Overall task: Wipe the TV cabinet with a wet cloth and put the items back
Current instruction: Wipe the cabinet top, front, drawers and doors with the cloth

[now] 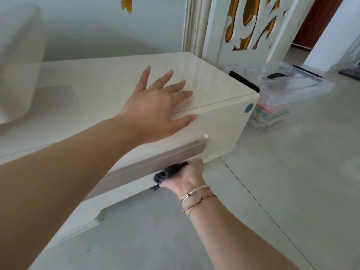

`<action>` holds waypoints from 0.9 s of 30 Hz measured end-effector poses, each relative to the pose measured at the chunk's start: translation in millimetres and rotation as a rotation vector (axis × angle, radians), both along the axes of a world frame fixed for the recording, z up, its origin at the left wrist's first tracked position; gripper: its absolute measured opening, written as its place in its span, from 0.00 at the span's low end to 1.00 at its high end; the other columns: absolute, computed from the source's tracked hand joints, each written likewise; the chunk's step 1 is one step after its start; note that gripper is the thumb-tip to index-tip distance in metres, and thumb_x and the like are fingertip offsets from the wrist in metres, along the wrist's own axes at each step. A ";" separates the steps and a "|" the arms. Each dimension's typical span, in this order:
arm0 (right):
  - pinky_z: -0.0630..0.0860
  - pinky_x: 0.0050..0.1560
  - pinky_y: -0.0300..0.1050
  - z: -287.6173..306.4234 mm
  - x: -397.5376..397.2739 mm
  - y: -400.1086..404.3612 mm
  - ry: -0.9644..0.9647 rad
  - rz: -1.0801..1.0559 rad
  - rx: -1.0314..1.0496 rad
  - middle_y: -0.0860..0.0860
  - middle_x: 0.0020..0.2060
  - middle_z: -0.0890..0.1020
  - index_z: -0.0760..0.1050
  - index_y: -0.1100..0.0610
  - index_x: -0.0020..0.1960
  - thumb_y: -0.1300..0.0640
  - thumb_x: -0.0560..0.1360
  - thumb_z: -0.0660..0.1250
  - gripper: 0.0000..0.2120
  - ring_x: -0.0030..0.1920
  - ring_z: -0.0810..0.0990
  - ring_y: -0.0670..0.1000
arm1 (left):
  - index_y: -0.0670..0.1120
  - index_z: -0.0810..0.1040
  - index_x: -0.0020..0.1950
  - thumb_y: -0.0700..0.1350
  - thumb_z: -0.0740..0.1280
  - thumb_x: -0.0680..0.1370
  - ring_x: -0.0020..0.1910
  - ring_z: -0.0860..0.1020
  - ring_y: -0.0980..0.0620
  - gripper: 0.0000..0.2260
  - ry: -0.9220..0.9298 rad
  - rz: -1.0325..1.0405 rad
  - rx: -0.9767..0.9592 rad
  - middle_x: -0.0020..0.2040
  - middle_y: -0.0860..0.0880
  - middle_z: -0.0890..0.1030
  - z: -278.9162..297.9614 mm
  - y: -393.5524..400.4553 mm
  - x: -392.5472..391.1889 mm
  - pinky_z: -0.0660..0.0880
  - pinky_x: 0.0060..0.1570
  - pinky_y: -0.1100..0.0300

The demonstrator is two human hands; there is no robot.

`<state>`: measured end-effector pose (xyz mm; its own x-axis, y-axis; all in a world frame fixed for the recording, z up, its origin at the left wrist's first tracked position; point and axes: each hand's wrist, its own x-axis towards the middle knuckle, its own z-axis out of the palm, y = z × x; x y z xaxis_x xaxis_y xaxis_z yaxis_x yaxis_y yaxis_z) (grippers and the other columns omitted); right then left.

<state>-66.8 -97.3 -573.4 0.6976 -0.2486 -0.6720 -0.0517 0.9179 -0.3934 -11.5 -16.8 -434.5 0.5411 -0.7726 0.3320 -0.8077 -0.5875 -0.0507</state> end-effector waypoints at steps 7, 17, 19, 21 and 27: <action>0.65 0.56 0.57 3.5 6.2 -72.7 0.162 -0.047 -0.086 0.53 0.33 0.74 0.71 0.50 0.35 0.41 0.68 0.53 0.14 0.40 0.72 0.53 | 0.57 0.60 0.75 0.65 0.47 0.76 0.78 0.47 0.53 0.28 -0.008 0.005 0.046 0.77 0.56 0.59 -0.3 0.4 -2.3 0.34 0.73 0.44; 0.72 0.30 0.47 -22.5 8.3 14.6 0.012 0.014 0.092 0.47 0.30 0.70 0.67 0.47 0.38 0.46 0.72 0.49 0.10 0.26 0.69 0.50 | 0.57 0.49 0.77 0.66 0.44 0.77 0.78 0.42 0.51 0.30 -0.128 0.005 0.110 0.78 0.54 0.50 2.9 23.2 -2.0 0.34 0.72 0.41; 0.75 0.33 0.49 -13.3 2.3 27.4 -0.007 0.095 0.122 0.52 0.28 0.75 0.71 0.51 0.36 0.47 0.74 0.48 0.17 0.27 0.74 0.52 | 0.56 0.47 0.77 0.67 0.43 0.76 0.77 0.41 0.51 0.31 -0.150 0.023 0.140 0.79 0.54 0.48 3.5 35.8 -3.4 0.34 0.72 0.41; 0.76 0.43 0.57 6.0 -3.4 28.2 0.002 0.170 0.157 0.56 0.41 0.83 0.79 0.54 0.46 0.47 0.73 0.52 0.19 0.40 0.80 0.58 | 0.56 0.45 0.77 0.66 0.42 0.76 0.77 0.41 0.51 0.31 -0.168 0.028 0.161 0.79 0.54 0.46 3.7 47.2 -5.6 0.34 0.73 0.41; 0.56 0.72 0.55 57.8 -14.5 -26.1 0.083 0.151 -0.140 0.54 0.74 0.63 0.60 0.58 0.75 0.52 0.81 0.49 0.23 0.74 0.61 0.57 | 0.58 0.44 0.77 0.66 0.40 0.76 0.77 0.42 0.52 0.31 -0.104 0.075 0.143 0.78 0.55 0.46 1.2 71.0 -12.6 0.36 0.74 0.43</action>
<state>-81.4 -123.4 -515.6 0.6776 -0.2404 -0.6950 -0.2224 0.8339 -0.5052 -24.1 54.2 -433.3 0.5671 -0.7751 0.2788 -0.7481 -0.6263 -0.2194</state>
